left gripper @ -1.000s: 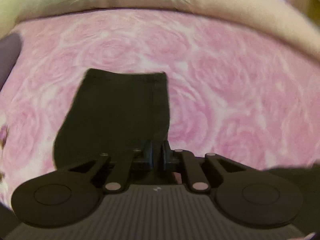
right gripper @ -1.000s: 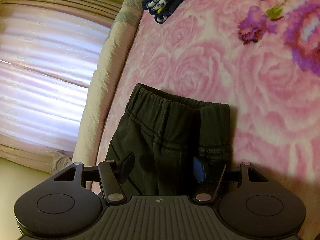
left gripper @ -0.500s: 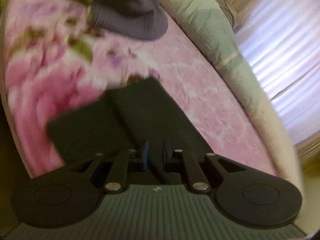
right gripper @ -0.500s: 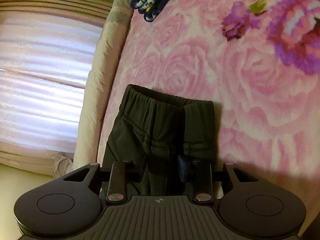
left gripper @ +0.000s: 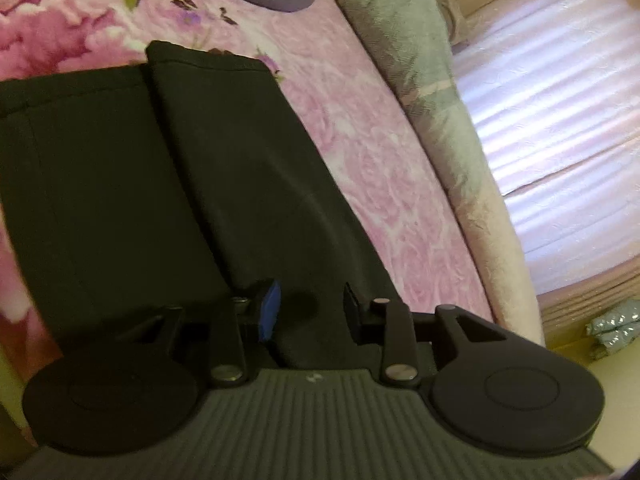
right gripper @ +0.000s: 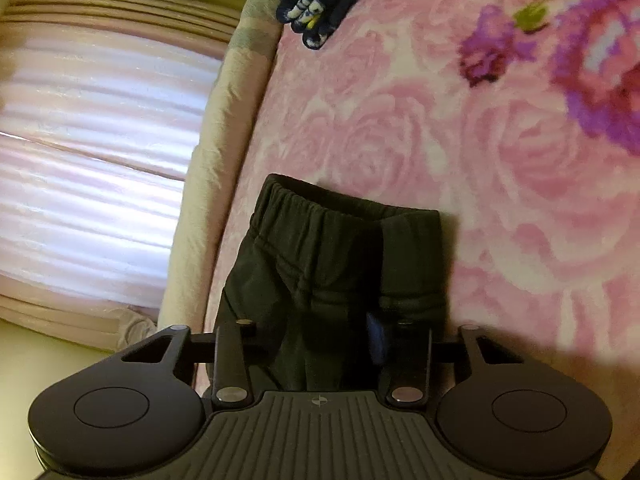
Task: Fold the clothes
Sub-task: 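Grasp the folded trousers with the left tool while the right tool holds the waistband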
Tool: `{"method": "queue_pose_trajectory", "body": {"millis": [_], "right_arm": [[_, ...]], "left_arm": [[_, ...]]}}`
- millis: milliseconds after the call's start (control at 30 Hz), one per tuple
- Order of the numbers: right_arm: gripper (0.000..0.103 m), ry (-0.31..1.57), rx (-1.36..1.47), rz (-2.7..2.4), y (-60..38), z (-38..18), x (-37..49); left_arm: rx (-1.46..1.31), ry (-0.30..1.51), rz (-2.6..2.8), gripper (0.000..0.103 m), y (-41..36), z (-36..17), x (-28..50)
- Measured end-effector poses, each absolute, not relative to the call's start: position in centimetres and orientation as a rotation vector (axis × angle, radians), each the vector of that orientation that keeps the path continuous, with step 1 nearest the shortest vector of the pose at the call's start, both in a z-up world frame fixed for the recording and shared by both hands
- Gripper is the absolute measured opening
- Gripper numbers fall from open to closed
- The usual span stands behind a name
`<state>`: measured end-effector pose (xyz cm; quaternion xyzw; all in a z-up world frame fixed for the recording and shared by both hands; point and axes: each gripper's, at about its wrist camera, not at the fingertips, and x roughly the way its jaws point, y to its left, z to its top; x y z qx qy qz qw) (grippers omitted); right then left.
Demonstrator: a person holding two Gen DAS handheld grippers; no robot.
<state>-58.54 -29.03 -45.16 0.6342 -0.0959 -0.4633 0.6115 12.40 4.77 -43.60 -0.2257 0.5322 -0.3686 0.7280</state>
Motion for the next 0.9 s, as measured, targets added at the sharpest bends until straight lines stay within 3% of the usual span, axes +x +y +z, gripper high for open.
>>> {"method": "queue_pose_trajectory", "body": {"millis": [33,133,300,533,633,667,700,900], "right_arm": [[0.029,-0.208,1.461,-1.075,-29.1,-45.2,-58.6],[0.019,-0.139,1.401,-1.105,-29.3,-44.4,-58.3],[0.015,-0.084,1.326,-1.113,-28.4,-43.3,-58.3],[0.016,-0.077,1.284,-1.088,-26.6,-42.7,-59.1],[0.017,-0.138,1.331,-1.100,-26.5,-43.7,-58.9],[0.023,-0.156,1.343,-1.097,-26.6,-43.9,-58.9],[0.033,-0.162,1.348,-1.090,-26.8,-43.8,-58.8],[0.034,-0.120,1.349,-1.094,-27.7,-44.2,-58.4]], "left_arm": [[-0.507,1.189,-0.828,0.000,4.7,-43.9,12.6],[-0.481,1.143,-0.888,0.000,4.8,-43.3,12.4],[-0.466,0.866,-0.965,0.000,8.9,-38.1,12.0],[-0.446,1.017,-0.888,0.000,13.4,-40.2,12.5],[-0.491,1.103,-0.906,0.020,11.1,-41.3,12.1],[-0.500,1.123,-0.911,0.028,10.0,-41.6,12.1],[-0.506,1.132,-0.909,0.028,9.2,-41.9,12.1],[-0.565,1.203,-0.809,0.026,5.9,-44.9,13.0]]}}
